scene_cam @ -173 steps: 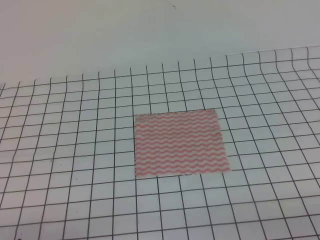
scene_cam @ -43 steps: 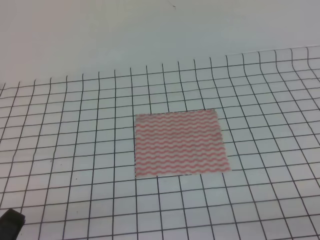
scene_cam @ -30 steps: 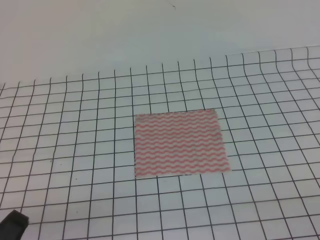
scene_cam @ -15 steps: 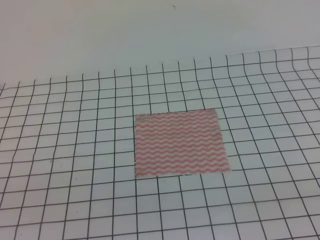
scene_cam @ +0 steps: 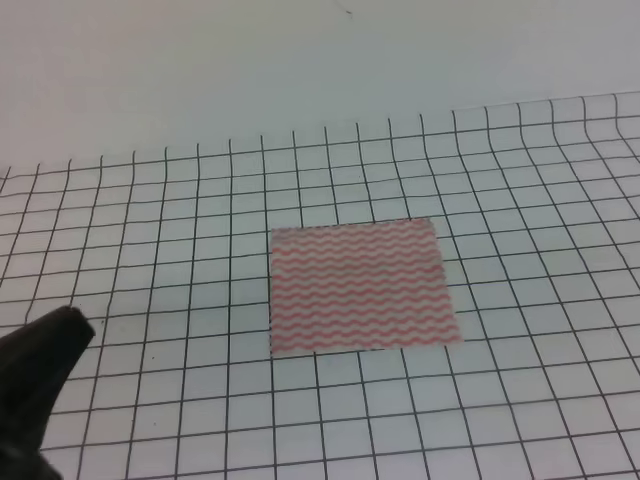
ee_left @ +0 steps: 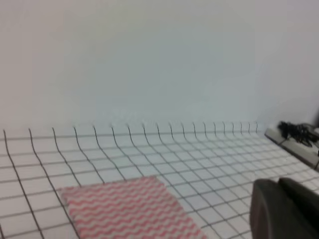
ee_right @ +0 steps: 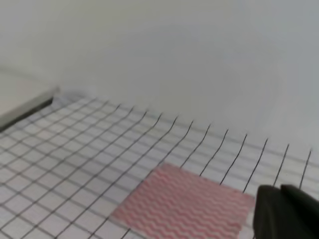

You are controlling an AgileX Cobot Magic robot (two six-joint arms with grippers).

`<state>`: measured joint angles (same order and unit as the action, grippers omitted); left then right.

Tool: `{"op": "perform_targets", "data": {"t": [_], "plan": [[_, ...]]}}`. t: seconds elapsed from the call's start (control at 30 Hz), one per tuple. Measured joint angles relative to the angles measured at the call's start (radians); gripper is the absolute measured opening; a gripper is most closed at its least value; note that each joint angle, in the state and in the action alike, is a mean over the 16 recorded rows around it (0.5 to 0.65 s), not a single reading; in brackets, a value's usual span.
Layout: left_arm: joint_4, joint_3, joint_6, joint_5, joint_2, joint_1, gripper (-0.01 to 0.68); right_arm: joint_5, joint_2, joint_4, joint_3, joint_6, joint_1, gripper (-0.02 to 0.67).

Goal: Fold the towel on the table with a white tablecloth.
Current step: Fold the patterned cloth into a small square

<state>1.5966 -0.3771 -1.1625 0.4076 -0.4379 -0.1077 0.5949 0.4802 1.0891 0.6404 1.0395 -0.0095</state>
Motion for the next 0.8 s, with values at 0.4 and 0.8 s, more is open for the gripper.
{"op": "perform_targets", "data": {"t": [0.4, 0.8], "plan": [[-0.130, -0.159, 0.098, 0.112, -0.411, -0.001, 0.000, 0.145, 0.487, -0.095, 0.148, -0.084, 0.030, 0.009], [-0.349, -0.342, 0.246, 0.236, -0.750, -0.001, 0.077, 0.232, 0.842, -0.092, 0.263, -0.099, 0.054, 0.111]]}}
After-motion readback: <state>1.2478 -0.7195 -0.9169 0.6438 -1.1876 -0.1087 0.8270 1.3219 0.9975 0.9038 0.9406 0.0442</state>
